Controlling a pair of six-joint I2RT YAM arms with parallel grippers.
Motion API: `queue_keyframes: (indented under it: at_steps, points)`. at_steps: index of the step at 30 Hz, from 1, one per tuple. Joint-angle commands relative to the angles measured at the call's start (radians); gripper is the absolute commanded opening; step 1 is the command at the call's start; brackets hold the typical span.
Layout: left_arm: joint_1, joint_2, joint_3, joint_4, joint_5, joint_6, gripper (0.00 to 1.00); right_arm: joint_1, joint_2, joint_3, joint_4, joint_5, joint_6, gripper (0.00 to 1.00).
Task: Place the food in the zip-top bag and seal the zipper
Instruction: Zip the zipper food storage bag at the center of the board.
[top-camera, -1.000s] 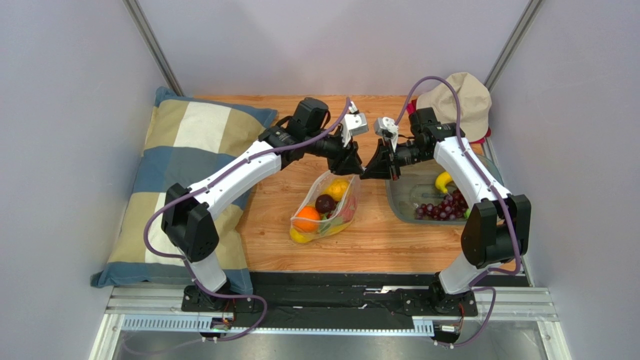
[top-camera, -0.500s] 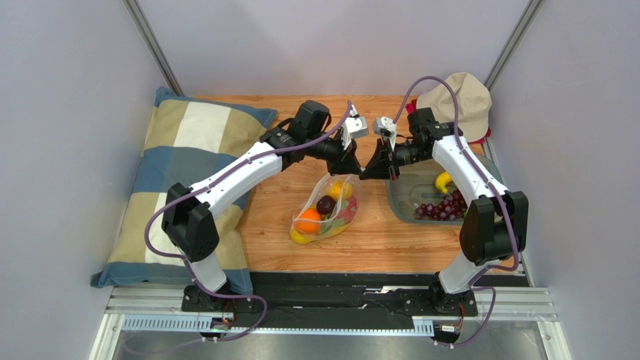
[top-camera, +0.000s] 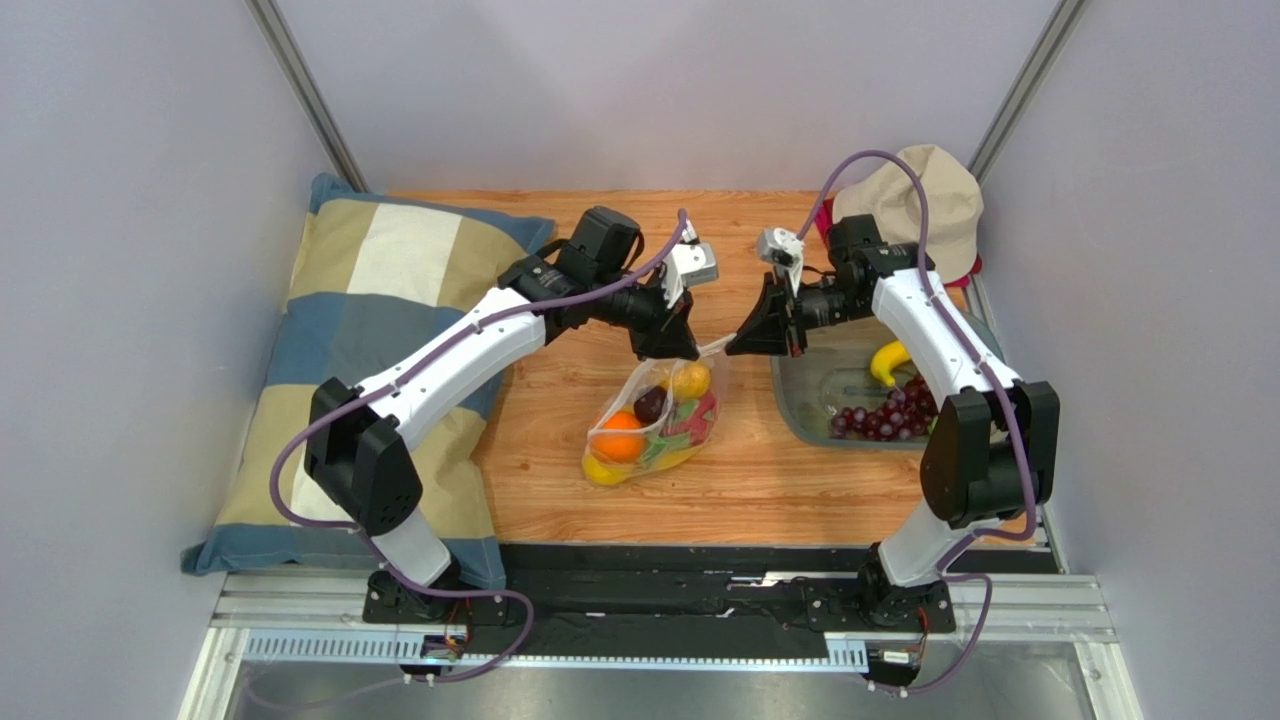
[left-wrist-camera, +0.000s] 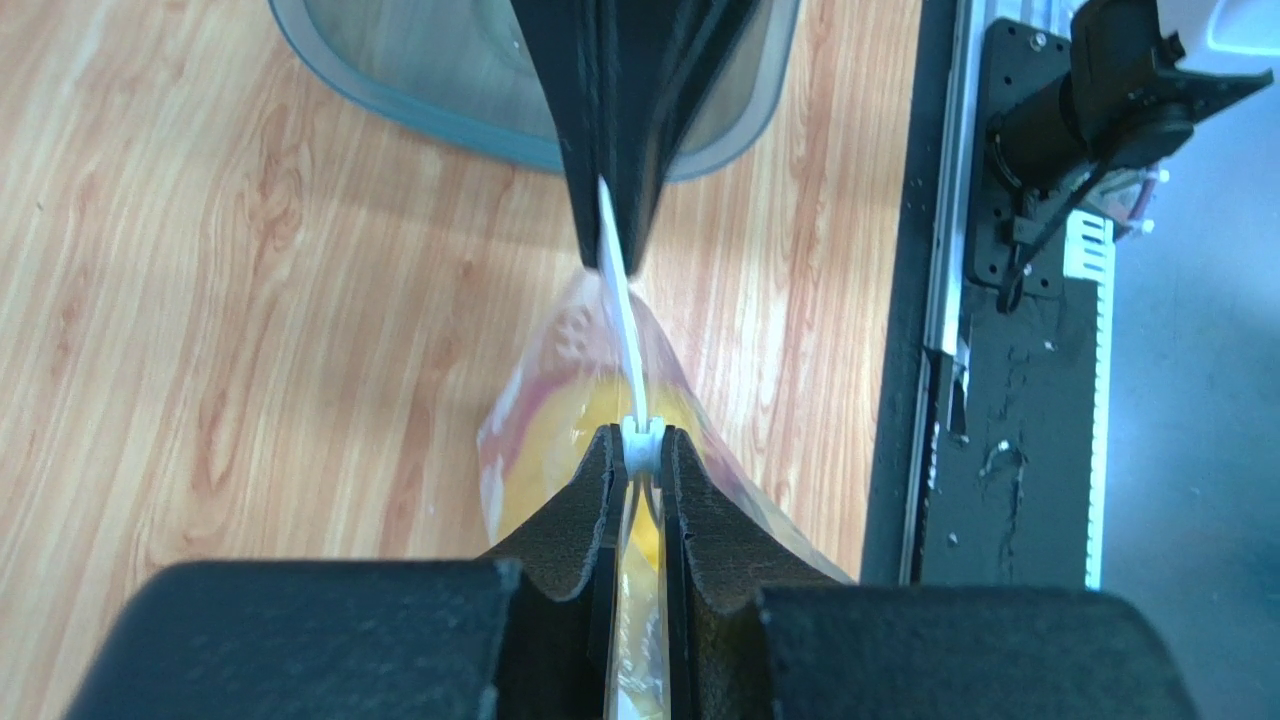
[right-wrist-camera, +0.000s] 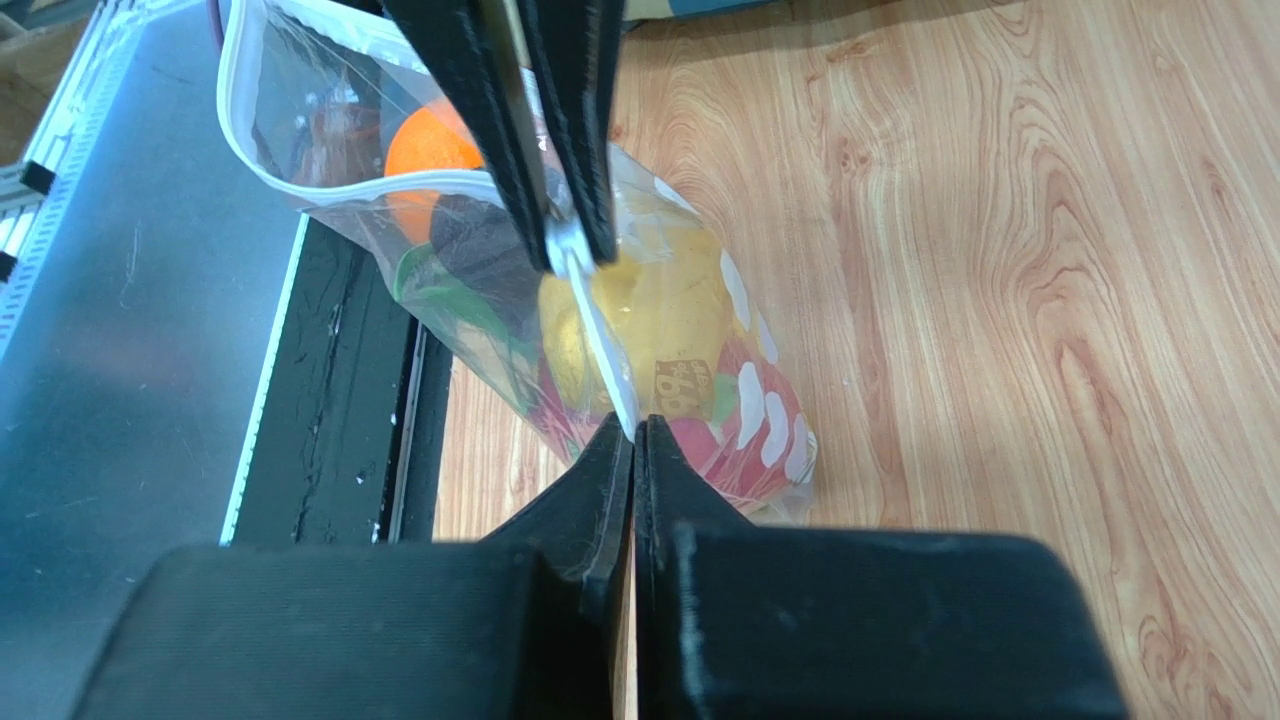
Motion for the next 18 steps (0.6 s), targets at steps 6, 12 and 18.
queue_keyframes:
  at_steps: [6,12,18]
  points:
    - [0.043,-0.121,-0.004,-0.243,0.000,0.077,0.08,-0.076,-0.041,-0.009,0.063,-0.018,0.053,0.00]
    - [0.060,-0.176,0.001,-0.387,0.000,0.175,0.09,-0.091,-0.061,-0.051,0.106,0.000,0.094,0.00]
    - [0.098,-0.272,-0.083,-0.425,-0.084,0.201,0.09,-0.117,-0.075,-0.074,0.157,0.025,0.161,0.00]
